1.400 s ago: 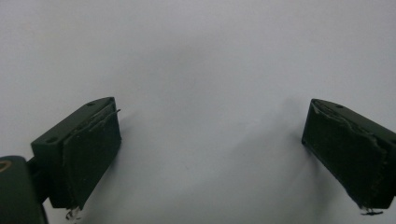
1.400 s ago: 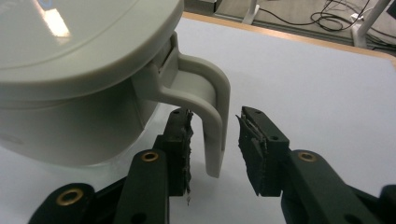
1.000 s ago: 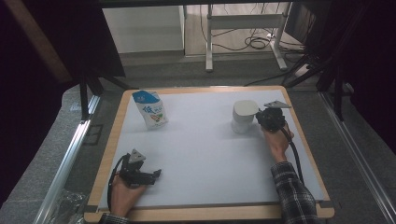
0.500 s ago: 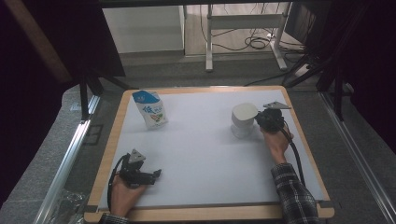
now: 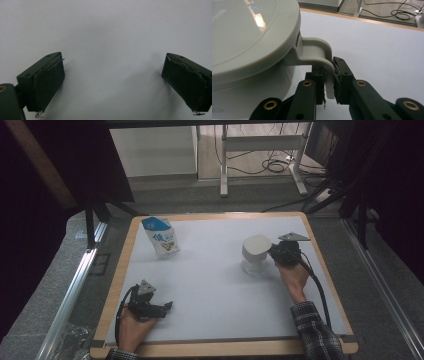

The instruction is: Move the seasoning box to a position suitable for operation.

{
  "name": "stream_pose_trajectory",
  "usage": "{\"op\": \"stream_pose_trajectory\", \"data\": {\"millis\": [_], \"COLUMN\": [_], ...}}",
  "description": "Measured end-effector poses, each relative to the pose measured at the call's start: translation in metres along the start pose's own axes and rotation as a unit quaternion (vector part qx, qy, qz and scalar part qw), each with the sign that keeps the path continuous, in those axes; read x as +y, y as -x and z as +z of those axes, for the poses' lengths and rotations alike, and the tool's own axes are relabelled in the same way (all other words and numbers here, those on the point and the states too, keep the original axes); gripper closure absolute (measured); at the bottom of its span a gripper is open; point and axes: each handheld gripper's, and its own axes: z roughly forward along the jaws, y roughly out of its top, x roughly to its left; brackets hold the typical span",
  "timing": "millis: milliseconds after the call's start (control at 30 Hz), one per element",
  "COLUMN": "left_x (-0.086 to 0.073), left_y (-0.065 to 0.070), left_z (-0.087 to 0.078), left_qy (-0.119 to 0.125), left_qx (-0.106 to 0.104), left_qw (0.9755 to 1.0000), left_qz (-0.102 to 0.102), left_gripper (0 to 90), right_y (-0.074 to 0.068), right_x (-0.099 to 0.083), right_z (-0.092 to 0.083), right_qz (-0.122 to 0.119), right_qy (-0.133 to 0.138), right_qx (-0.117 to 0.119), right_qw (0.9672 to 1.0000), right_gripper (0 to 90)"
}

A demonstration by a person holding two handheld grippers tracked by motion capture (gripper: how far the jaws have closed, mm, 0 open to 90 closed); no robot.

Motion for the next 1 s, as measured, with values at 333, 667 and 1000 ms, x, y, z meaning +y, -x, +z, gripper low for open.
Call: {"op": "stream_pose_trajectory", "data": {"millis": [333,667,1000], "left_x": [0.0,0.0,0.0], "left_y": [0.0,0.0,0.0], "left_z": [0.0,0.0,0.0], "left_qy": [0.0,0.0,0.0], "left_qx": [0.001,0.001,0.001], "left_qw": [1.0,1.0,1.0], "left_qz": [0.0,0.0,0.0], "left_gripper": [4.5,4.6,4.6], "right_y": [-0.018,-0.046,-0.058], "right_x": [-0.018,-0.031,-0.045], "right_z": [-0.019,-0.035,-0.04], "right_qz": [0.019,0.023,0.031], "right_qy": [0.0,0.001,-0.001], "right_qx": [0.026,0.045,0.042], "right_qw": [0.9995,0.9987,0.9986], "right_gripper": [79.9,79.6,79.4]}}
